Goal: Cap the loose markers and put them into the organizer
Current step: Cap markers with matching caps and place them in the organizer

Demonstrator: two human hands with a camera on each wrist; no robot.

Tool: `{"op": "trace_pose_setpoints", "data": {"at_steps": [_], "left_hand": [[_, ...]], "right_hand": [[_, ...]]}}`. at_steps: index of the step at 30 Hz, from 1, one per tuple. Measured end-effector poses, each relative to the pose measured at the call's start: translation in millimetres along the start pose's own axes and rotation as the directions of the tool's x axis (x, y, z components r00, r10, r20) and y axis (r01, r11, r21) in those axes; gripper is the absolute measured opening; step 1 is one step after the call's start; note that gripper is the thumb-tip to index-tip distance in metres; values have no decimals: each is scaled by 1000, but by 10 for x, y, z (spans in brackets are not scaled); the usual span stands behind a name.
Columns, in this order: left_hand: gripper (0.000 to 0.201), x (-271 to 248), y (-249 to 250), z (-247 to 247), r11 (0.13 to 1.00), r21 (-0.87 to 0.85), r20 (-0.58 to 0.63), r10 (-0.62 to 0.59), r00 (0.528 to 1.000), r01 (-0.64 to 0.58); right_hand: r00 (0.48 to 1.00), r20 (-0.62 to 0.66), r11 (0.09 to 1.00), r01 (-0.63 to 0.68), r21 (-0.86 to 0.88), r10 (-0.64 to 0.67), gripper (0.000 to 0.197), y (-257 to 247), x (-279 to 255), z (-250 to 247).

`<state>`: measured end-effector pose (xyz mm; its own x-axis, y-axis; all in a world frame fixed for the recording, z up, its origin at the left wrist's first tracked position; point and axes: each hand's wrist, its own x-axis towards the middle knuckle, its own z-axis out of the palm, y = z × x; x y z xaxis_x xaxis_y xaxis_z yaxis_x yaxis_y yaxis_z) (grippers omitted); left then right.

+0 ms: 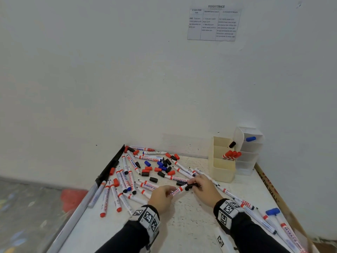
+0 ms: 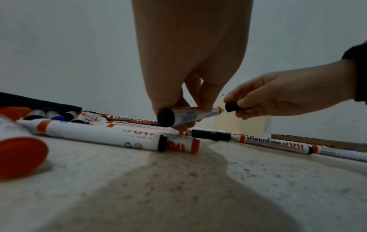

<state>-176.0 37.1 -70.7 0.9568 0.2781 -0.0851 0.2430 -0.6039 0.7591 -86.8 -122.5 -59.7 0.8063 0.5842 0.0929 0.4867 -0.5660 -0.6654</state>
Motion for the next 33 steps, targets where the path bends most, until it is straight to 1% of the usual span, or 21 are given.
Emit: {"op": "trace_pose_setpoints", "data": {"at_steps": [3, 5, 7, 9, 11, 13, 15, 16, 18, 20, 22, 24, 26, 27, 30, 33], "left_hand": [[34, -25, -28, 69, 1000, -22, 8, 11, 1000, -11], [34, -37, -49, 99, 1000, -14, 12, 17, 1000, -17], [34, -38, -64, 114, 999, 1, 3, 35, 999, -35], [35, -40, -61, 123, 998, 19, -3, 53, 999, -53], [36, -37, -55, 136, 996, 41, -1, 77, 997, -77], [36, -44, -44, 143, 993, 63, -4, 96, 995, -95], [36, -45, -41, 152, 990, 75, -20, 118, 993, -116], [36, -43, -45, 157, 989, 78, -29, 128, 991, -125], [36, -42, -45, 166, 989, 73, -35, 129, 991, -127], [35, -31, -54, 175, 991, 59, -39, 125, 991, -122], [35, -29, -61, 177, 991, 41, -47, 127, 991, -125], [35, -35, -58, 174, 990, 42, -51, 138, 989, -136], [35, -38, -53, 171, 989, 48, -57, 142, 988, -139], [35, -39, -52, 172, 989, 47, -60, 143, 988, -140], [34, -49, -48, 176, 987, 51, -55, 154, 986, -151], [35, -73, -24, 160, 983, 61, -25, 177, 984, -175]], "right_hand": [[1000, 12, 1000, 0, 25, 0, 33, 43, -89, -23], [1000, -12, 997, -24, 77, 25, 30, 61, -136, -27], [998, -46, 995, -46, 92, 50, 28, 77, -155, -23], [994, -87, 994, -53, 95, 62, 32, 93, -163, -7], [995, -82, 996, -42, 79, 48, 38, 87, -160, 5], [998, -65, 998, -18, 52, 22, 34, 72, -157, 27], [992, -125, 998, -2, 62, 10, 22, 57, -164, 57], [986, -167, 996, -10, 93, 26, 19, 51, -167, 67], [977, -198, 984, -44, 174, 79, 25, 58, -171, 85], [981, -153, 966, -75, 248, 115, 33, 60, -180, 106], [986, -115, 956, -81, 281, 118, 40, 46, -198, 127], [980, -152, 959, -82, 270, 126, 43, 36, -206, 135], [967, -206, 953, -87, 290, 151, 42, 33, -200, 129], [964, -213, 946, -88, 311, 160, 41, 29, -199, 126], [971, -172, 930, -96, 356, 166, 38, 34, -205, 135], [979, -119, 938, -117, 326, 163, 33, 22, -228, 167]]}}
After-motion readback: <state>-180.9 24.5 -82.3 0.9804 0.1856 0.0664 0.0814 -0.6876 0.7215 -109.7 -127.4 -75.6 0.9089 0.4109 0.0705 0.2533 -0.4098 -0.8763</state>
